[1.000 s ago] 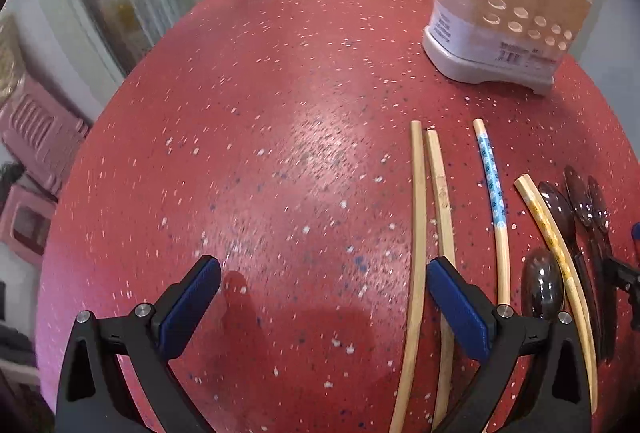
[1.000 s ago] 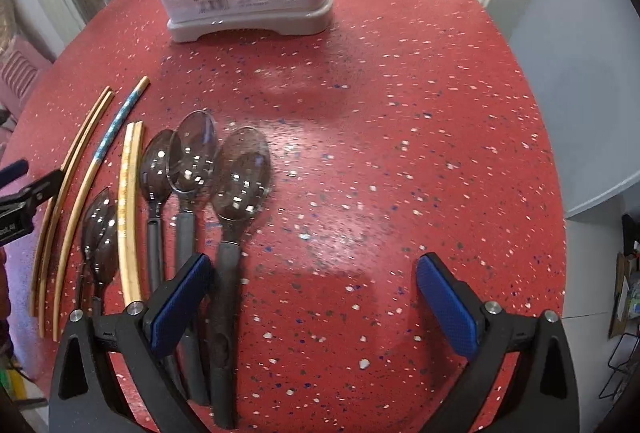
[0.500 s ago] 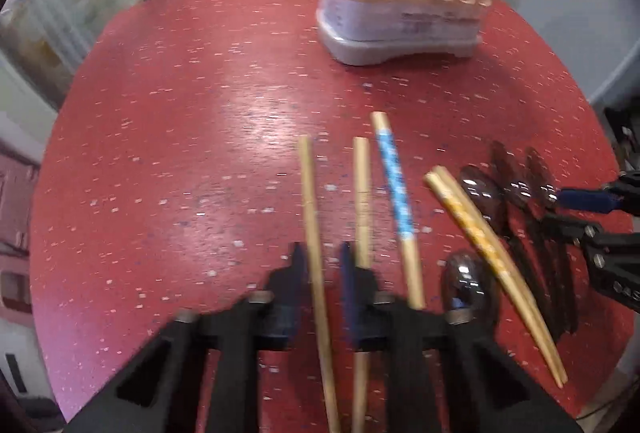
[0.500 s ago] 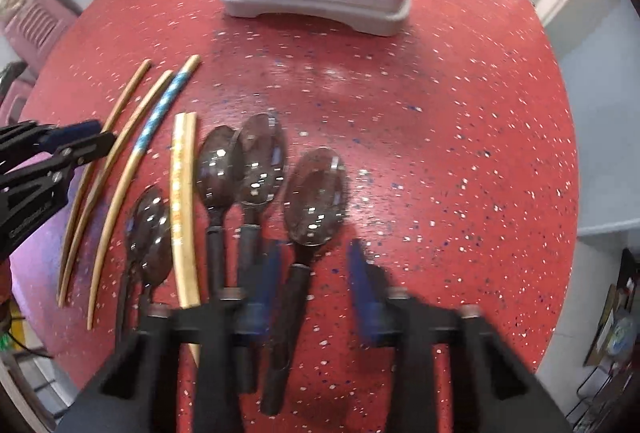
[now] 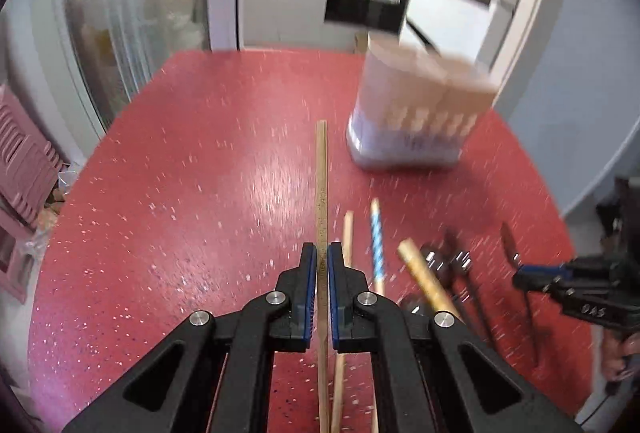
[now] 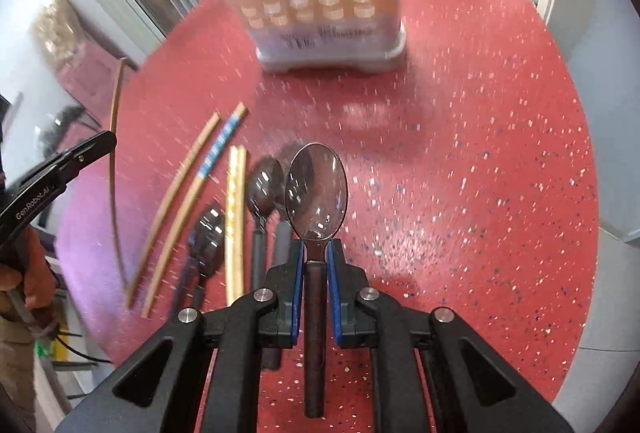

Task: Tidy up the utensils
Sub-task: 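Carry the chopstick and spoon to the beige caddy and drop them in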

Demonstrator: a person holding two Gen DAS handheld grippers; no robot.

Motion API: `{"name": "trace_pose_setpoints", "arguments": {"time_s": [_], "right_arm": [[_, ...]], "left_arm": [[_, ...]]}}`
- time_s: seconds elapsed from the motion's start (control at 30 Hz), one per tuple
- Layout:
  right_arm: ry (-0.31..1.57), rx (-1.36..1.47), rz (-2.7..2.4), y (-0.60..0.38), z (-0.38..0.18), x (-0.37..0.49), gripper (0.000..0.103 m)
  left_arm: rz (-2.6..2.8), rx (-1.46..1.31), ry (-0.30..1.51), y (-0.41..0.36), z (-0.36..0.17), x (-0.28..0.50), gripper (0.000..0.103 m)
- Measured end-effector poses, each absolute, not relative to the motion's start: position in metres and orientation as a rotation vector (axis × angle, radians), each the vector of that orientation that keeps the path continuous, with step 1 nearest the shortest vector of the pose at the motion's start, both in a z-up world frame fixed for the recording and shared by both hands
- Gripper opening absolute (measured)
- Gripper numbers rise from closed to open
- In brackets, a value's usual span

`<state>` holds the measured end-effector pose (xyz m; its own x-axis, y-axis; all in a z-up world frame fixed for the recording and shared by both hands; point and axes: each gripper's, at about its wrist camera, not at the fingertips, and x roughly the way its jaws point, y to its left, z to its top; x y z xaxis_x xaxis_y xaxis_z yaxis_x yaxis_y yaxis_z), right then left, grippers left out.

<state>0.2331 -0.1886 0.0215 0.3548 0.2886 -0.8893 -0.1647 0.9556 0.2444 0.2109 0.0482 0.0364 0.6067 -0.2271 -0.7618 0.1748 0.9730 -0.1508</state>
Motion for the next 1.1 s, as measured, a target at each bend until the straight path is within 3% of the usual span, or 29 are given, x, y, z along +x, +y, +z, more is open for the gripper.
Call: {"name": "trace_pose_setpoints", "arguments": {"time_s": [0.33, 1.1], "right_arm": [[1.020, 0.203, 0.351, -0.214, 0.089, 0.237, 0.013], [0.820, 0.227, 0.391, -0.213, 0.177, 0.322, 0.013]], "left_arm": [[-0.288, -0.140, 0.752, 0.045, 0.099, 0.221, 0.034], [-0.334, -0.156, 0.593, 0.012, 0.208, 0.285, 0.034]]}}
